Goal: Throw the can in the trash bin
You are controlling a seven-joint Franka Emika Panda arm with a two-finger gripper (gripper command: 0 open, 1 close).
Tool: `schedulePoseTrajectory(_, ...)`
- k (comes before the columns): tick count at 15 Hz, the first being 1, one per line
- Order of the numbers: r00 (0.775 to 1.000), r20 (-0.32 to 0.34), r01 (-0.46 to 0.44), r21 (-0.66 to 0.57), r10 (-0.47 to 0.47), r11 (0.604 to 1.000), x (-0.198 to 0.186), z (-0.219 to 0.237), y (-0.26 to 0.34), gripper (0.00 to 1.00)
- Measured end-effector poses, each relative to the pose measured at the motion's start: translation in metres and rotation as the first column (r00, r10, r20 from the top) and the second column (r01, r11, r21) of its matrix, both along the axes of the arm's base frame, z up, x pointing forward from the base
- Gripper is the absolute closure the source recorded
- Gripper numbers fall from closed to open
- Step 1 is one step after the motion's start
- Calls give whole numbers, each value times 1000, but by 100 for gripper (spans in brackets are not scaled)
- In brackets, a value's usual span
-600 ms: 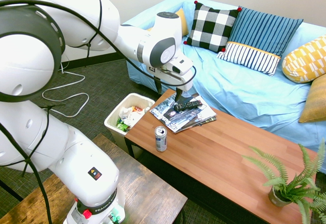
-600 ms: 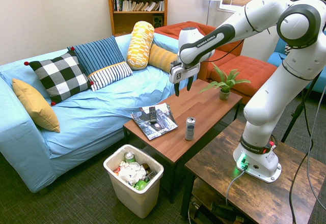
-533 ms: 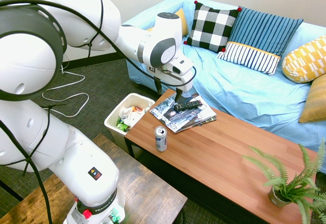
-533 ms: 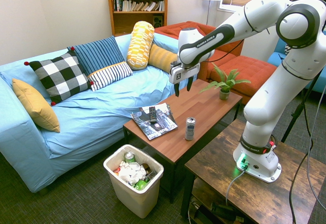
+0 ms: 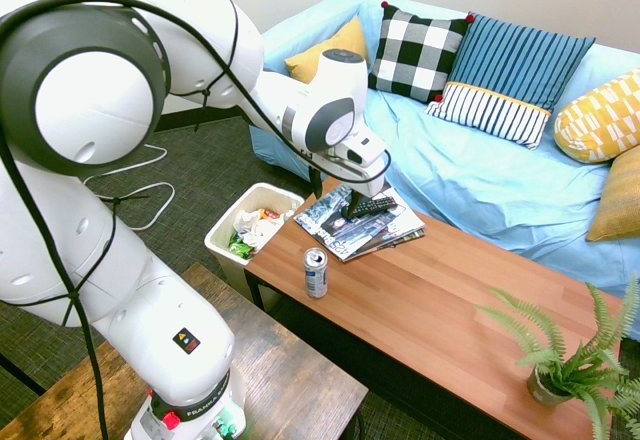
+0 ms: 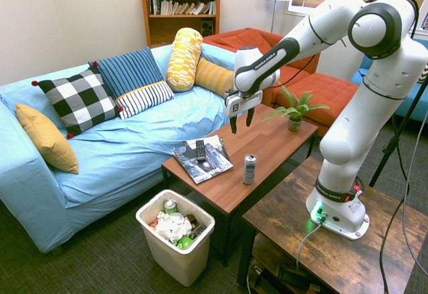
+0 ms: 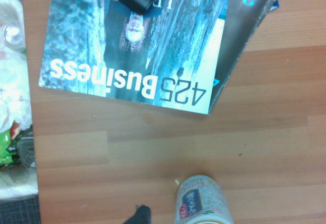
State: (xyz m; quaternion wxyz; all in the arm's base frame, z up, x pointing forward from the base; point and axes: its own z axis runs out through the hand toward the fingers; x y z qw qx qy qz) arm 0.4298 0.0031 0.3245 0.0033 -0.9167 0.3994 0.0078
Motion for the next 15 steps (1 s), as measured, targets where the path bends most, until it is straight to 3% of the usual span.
schedulePoseTrajectory(15,987,-143,-74,17,75,997,-9,-89,26,0)
